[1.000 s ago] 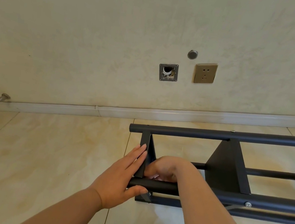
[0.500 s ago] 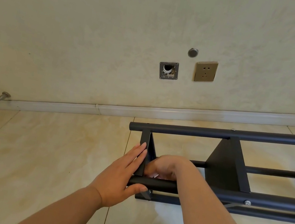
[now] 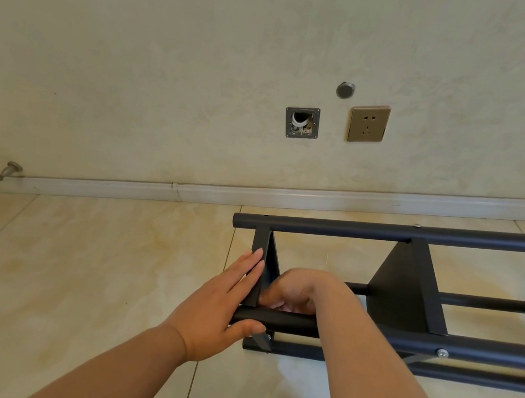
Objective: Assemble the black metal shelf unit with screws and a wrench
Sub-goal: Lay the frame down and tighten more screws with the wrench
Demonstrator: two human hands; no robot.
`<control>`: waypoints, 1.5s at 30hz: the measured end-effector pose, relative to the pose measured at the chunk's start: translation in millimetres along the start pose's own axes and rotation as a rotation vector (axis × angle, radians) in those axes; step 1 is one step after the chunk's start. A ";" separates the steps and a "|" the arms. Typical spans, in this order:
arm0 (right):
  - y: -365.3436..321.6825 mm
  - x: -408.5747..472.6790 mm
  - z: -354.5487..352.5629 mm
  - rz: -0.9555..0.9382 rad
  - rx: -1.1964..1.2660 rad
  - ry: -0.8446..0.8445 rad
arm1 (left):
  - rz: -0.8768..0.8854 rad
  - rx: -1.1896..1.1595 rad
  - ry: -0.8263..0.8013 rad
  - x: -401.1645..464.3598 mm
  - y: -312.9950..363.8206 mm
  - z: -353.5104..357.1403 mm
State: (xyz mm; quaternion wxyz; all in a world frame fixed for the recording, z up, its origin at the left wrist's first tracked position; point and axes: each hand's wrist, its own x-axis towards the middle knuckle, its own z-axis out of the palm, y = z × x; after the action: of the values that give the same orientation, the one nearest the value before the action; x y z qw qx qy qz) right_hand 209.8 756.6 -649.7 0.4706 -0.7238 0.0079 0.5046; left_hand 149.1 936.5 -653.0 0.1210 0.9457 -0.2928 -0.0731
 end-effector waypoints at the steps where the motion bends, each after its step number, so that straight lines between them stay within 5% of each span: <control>1: 0.5 -0.1 -0.1 -0.006 0.007 0.000 | -0.001 0.004 -0.001 0.0 0.1 0.2; 45: 0.6 -9.5 6.1 -0.051 -0.045 0.007 | 0.013 -0.095 -0.020 -2.7 -1.1 -1.2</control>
State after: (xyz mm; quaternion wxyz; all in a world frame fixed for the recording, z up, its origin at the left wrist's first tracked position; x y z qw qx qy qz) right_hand 200.5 756.1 -643.4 0.4670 -0.7360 -0.0204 0.4898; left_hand 147.7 939.1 -652.0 0.1632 0.9361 -0.2965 -0.0956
